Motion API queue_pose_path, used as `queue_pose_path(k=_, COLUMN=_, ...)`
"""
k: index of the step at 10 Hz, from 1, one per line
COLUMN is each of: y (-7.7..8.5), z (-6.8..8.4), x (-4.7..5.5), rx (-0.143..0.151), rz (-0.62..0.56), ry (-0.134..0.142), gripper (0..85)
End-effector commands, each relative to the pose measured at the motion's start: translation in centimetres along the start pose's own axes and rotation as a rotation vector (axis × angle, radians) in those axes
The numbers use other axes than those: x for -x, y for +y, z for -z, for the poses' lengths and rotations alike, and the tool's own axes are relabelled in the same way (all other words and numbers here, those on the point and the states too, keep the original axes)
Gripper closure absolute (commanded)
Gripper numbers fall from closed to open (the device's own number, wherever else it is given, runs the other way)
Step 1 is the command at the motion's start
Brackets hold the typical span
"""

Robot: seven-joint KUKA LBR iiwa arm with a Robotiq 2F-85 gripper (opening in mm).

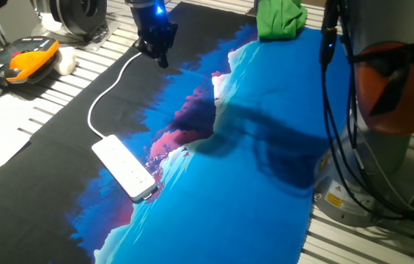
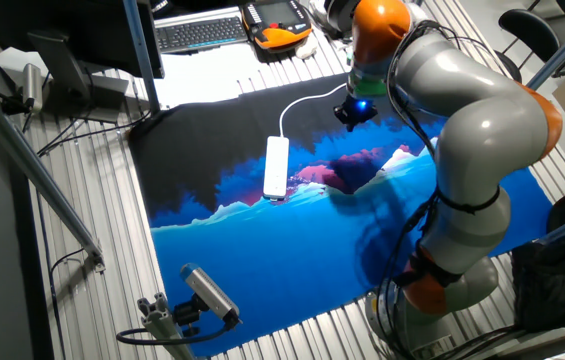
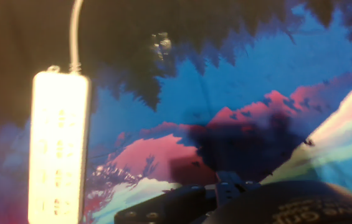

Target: Turn off the power strip by pressing the button

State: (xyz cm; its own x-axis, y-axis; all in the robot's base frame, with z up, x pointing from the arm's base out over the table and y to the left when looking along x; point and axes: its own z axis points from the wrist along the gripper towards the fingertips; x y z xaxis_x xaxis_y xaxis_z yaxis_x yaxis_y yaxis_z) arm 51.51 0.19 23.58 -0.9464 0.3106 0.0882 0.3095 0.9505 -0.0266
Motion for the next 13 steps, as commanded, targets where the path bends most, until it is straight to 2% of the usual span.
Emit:
queue_pose_path(k=1, y=1.3, z=0.3, x=-0.3, rx=0.018, rz=-0.050, ry=-0.001, gripper=85.0)
queue_pose_path(k=2, y=3.0, z=0.3, x=-0.8, rx=0.019, rz=-0.105, ry=0.016, gripper=68.0)
queue_pose_path(k=3, y=4.7, z=-0.1, x=-1.1, rx=0.034, rz=-0.128, ry=0.016, gripper=51.0)
queue_pose_path(k=4, y=6.9, z=-1.1, x=-1.6, rx=0.046, rz=-0.155, ry=0.026, gripper=51.0)
queue_pose_path(k=5, y=8.7, z=-1.9, x=-1.9, rx=0.071, rz=-0.187, ry=0.039, gripper=51.0)
queue_pose_path(k=6, y=10.2, z=-2.7, x=-2.4, rx=0.111, rz=-0.231, ry=0.049, gripper=51.0)
queue_pose_path(k=7, y=11.6, z=-3.4, x=-3.0, rx=0.126, rz=-0.254, ry=0.055, gripper=51.0)
queue_pose_path(k=8, y=12.9, z=-4.5, x=-3.7, rx=0.110, rz=-0.263, ry=0.050, gripper=51.0)
queue_pose_path(k=9, y=13.6, z=-5.4, x=-4.4, rx=0.105, rz=-0.267, ry=0.048, gripper=51.0)
queue_pose_path(k=10, y=14.1, z=-6.1, x=-4.9, rx=0.104, rz=-0.269, ry=0.049, gripper=51.0)
queue_pose_path(k=11, y=14.2, z=-6.5, x=-5.1, rx=0.091, rz=-0.213, ry=0.059, gripper=51.0)
queue_pose_path(k=12, y=14.2, z=-6.5, x=-5.1, rx=0.083, rz=-0.093, ry=0.084, gripper=68.0)
queue_pose_path(k=13, y=14.2, z=-6.5, x=-5.1, rx=0.049, rz=0.010, ry=0.089, gripper=85.0)
